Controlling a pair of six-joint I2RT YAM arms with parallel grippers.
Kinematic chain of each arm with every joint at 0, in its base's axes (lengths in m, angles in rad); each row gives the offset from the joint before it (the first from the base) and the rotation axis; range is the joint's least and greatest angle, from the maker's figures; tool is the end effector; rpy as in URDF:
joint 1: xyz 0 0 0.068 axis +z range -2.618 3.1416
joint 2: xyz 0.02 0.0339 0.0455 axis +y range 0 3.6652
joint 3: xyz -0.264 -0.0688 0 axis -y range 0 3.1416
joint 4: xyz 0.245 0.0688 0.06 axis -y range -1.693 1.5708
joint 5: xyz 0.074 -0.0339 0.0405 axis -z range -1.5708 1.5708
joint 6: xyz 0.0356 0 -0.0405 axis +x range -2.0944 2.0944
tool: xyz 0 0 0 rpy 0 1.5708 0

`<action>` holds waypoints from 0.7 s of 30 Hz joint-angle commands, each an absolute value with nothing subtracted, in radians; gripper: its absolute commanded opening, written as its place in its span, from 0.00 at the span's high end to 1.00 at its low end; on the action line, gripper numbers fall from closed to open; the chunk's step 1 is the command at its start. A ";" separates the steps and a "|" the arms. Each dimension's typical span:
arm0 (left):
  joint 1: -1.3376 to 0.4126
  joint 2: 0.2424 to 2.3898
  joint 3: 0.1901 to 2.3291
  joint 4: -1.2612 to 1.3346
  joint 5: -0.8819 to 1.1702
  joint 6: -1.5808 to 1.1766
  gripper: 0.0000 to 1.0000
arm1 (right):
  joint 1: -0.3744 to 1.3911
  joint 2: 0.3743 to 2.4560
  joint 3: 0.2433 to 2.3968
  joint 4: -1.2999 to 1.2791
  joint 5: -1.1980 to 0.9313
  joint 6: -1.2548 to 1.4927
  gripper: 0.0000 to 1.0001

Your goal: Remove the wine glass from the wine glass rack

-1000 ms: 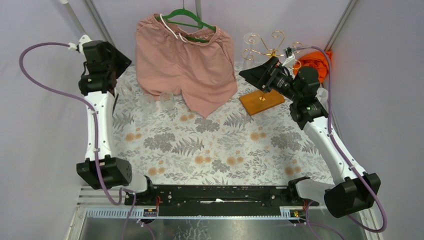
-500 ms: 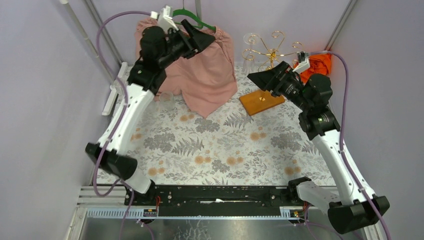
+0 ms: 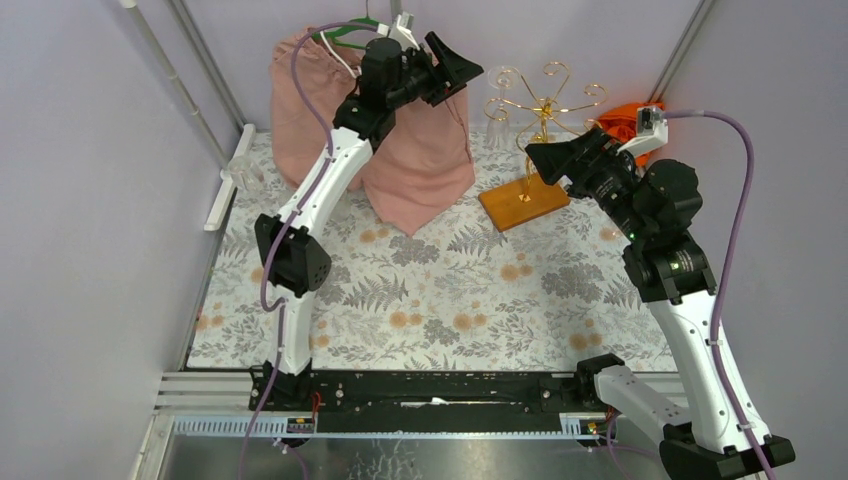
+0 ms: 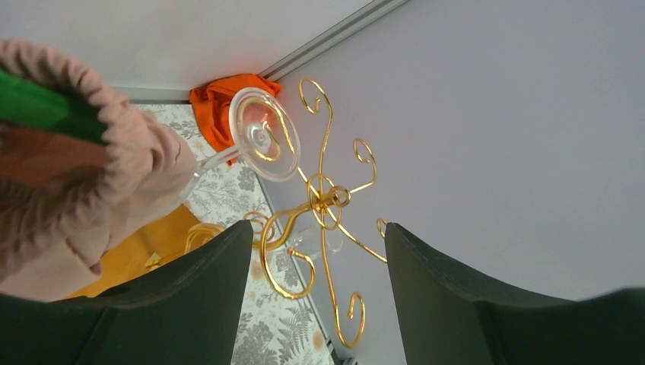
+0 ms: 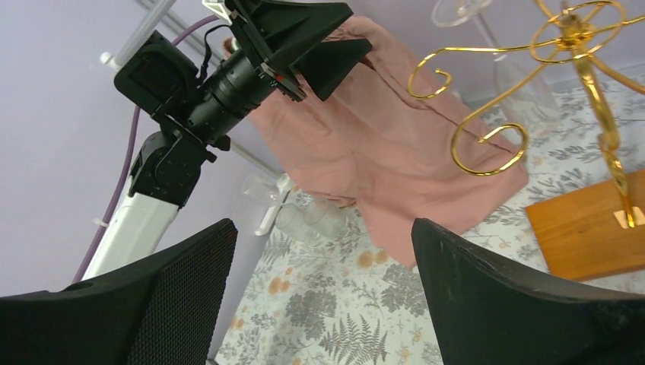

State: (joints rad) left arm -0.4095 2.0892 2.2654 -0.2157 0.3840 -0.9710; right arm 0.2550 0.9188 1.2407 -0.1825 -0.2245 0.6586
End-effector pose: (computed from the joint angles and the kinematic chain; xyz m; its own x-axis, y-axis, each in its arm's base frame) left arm 0.4427 -0.2067 0.4406 -0.6086 -0.5702 -0.5518 0.3723 0.4089 -0.8332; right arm 0.1730 0.0533 0.4729 -0.1747 0.5710 -0.8021 -0.4455 0.6806 0.5816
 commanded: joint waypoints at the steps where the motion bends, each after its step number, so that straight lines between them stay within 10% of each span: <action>1: -0.421 2.170 2.354 -0.160 0.374 -1.007 0.28 | 0.251 0.904 1.284 -0.198 -0.155 0.615 0.07; 21: -0.459 2.242 2.366 -0.100 0.271 -0.979 0.30 | 0.252 1.007 1.334 -0.182 -0.110 0.578 0.11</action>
State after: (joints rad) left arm -0.4446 2.2875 2.3955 -0.1421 0.3283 -1.0286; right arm 0.2550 0.9314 1.2480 -0.2031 -0.1196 0.6067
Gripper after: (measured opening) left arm 0.703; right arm 0.894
